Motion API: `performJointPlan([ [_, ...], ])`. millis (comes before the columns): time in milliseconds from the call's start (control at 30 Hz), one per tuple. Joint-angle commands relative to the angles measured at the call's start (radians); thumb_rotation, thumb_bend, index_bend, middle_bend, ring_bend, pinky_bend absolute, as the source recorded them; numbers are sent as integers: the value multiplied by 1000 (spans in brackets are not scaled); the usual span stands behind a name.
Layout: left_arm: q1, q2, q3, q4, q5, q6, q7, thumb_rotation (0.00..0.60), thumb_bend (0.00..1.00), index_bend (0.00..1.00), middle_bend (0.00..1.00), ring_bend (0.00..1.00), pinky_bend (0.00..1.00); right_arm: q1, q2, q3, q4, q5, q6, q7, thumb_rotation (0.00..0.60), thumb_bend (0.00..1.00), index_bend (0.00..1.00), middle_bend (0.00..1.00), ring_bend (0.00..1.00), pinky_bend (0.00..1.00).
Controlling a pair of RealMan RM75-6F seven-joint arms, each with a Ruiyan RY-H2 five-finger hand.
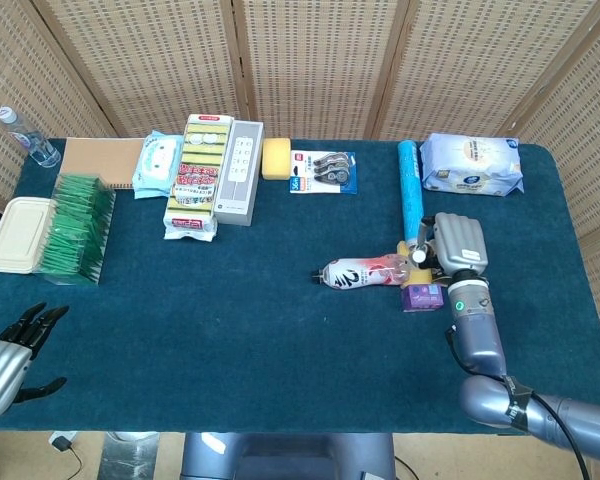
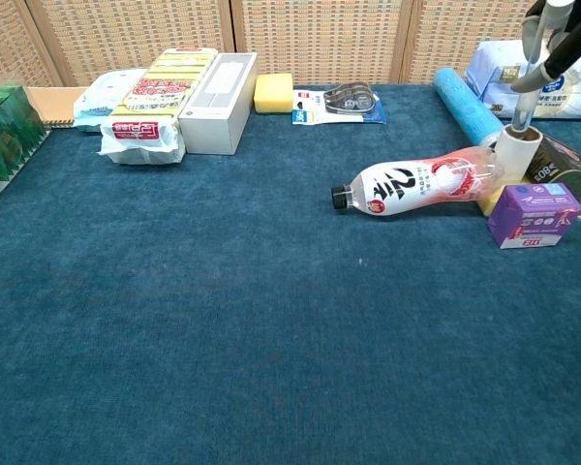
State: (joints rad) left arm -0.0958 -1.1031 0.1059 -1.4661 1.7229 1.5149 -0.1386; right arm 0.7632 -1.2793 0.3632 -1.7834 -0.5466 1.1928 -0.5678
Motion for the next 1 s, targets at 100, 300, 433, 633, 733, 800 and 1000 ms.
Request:
performJointPlan([
  [100, -2, 0, -2, -3, -5, -6, 3, 600, 114, 0, 156, 76, 288, 11, 1, -11, 21, 13, -20, -5, 600, 419, 821, 1000, 1000, 1000],
  [300, -5, 4, 1, -7, -6, -15, 3, 600, 114, 0, 156, 76, 288, 18, -6, -21, 50, 26, -45, 6, 600, 413, 821, 1000, 1000, 1000],
  [433, -5, 4, -2, -8, -11, -15, 2, 600, 114, 0, 156, 76, 289, 23, -10, -28, 67, 26, -60, 14, 600, 406, 821, 1000, 1000, 1000],
  [633, -5, 4, -3, -8, -13, -14, 0, 600, 113, 0, 156, 76, 289, 31, -16, -32, 94, 21, -88, 31, 600, 399, 821, 1000, 1000, 993],
  [733, -5, 4, -3, -7, -14, -16, 0, 600, 114, 0, 156, 76, 290, 37, -18, -33, 112, 27, -113, 42, 600, 390, 817, 1000, 1000, 983],
  [800, -5, 4, -3, -8, -16, -18, 1, 600, 114, 0, 156, 76, 290, 44, -27, -37, 135, 34, -125, 40, 600, 382, 807, 1000, 1000, 974],
  [1000, -8, 6, -7, -8, -26, -25, -6, 600, 114, 0, 156, 76, 291, 64, -55, -42, 202, 51, -163, 51, 600, 359, 790, 1000, 1000, 958],
])
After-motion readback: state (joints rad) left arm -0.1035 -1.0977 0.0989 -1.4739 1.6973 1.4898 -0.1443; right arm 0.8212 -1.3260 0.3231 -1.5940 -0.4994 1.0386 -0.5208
